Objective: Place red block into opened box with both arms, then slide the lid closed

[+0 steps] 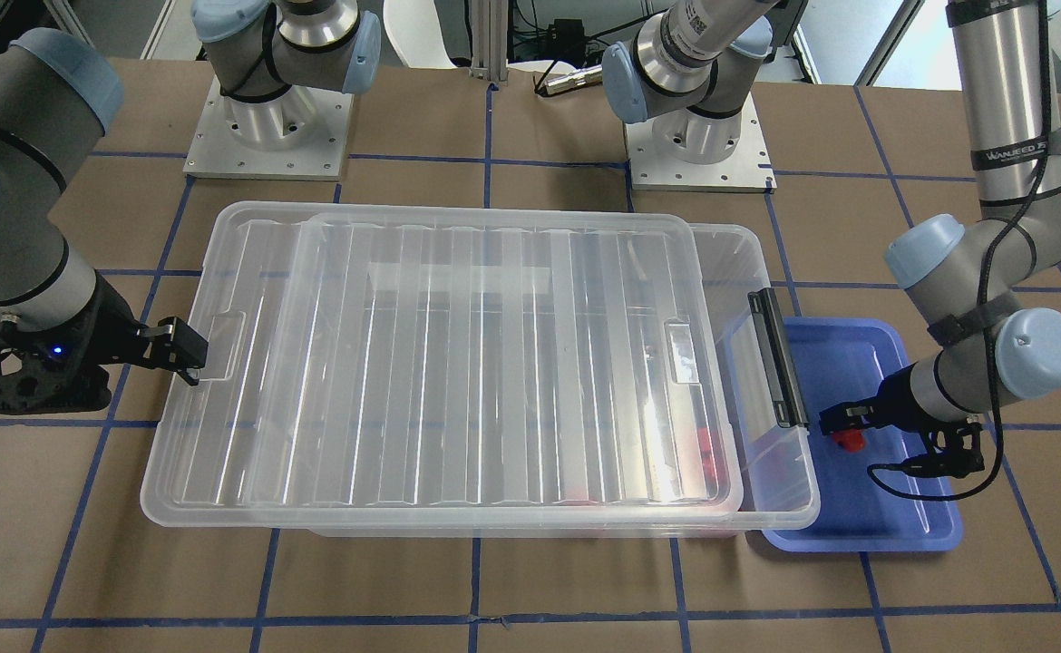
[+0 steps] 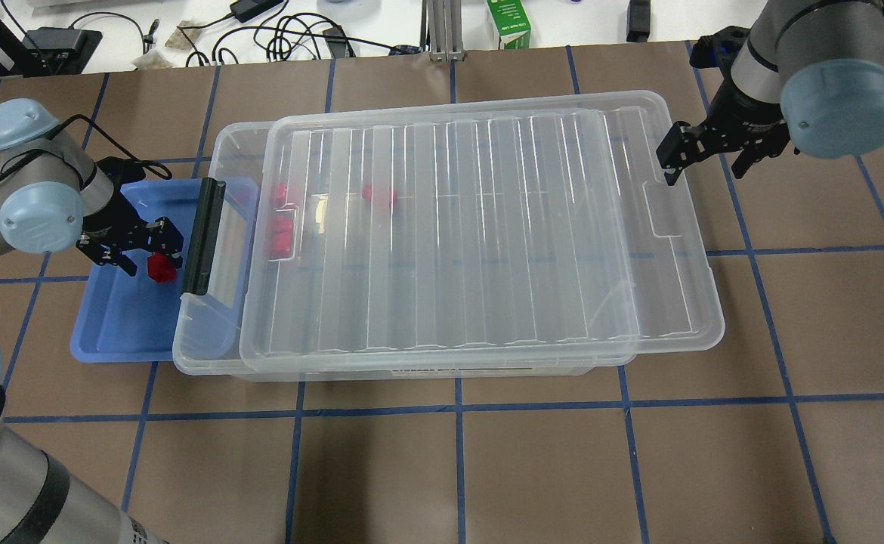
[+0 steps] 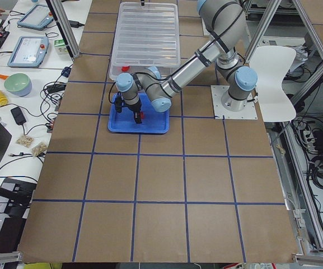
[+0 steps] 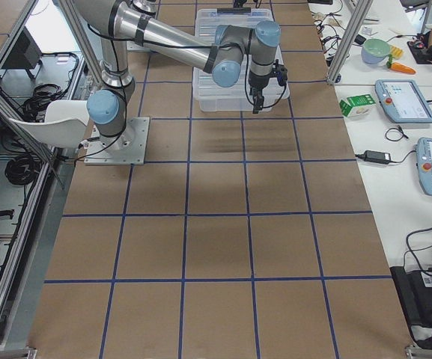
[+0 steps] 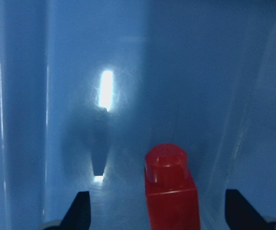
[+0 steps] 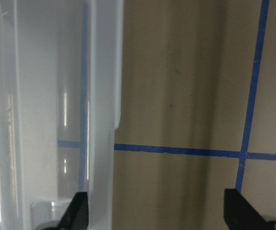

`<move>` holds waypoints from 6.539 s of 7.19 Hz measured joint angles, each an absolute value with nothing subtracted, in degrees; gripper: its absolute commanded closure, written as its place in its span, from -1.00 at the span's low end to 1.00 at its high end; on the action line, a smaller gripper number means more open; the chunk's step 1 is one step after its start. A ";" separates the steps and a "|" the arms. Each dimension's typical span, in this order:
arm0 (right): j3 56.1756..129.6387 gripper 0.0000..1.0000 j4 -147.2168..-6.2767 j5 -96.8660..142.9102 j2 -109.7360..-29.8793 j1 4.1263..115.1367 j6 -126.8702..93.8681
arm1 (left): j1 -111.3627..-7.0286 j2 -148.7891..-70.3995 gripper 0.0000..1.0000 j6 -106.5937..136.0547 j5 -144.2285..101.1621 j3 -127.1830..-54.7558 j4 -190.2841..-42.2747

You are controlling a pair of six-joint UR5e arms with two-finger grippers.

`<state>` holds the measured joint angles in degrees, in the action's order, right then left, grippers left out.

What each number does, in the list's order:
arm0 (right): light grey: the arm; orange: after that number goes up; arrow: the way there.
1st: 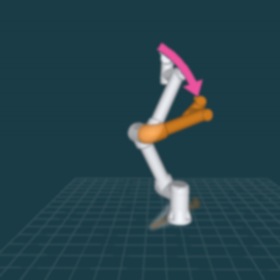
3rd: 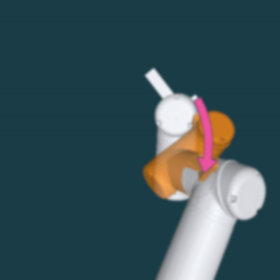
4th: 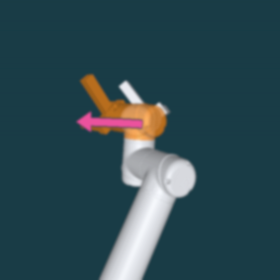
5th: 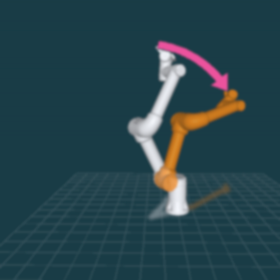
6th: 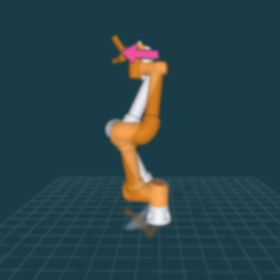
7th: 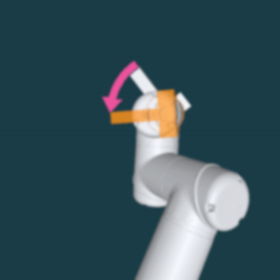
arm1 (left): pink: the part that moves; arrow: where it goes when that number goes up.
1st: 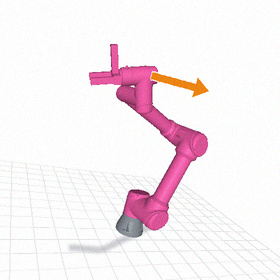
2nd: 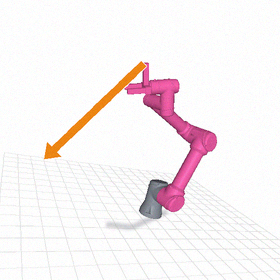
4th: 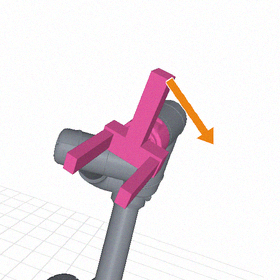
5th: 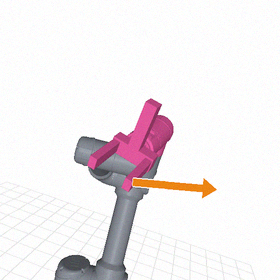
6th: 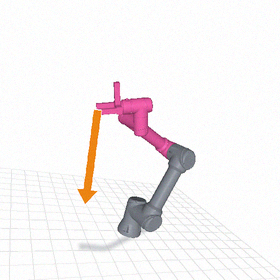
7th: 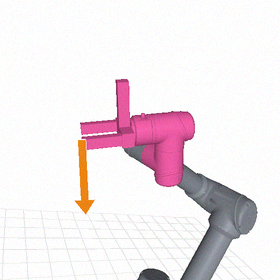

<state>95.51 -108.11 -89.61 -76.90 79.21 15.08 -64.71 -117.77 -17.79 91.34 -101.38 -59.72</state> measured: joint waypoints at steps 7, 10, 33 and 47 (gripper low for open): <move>95.43 -1.00 -108.02 -89.58 -77.21 74.30 20.58 | -65.85 -113.16 1.00 -18.45 91.68 -96.77 -63.92; 95.27 -1.00 -107.86 -89.57 -77.26 71.80 23.16 | -69.74 -106.33 1.00 -17.78 91.59 -84.13 -82.36; 90.56 -1.00 -93.18 -90.33 -90.75 73.14 17.83 | -89.18 -113.85 1.00 -2.37 85.81 -101.83 -62.12; 88.25 -1.00 -91.36 -90.39 -89.65 86.13 -2.75 | -89.43 -106.09 -1.00 -3.23 88.49 -93.76 -76.40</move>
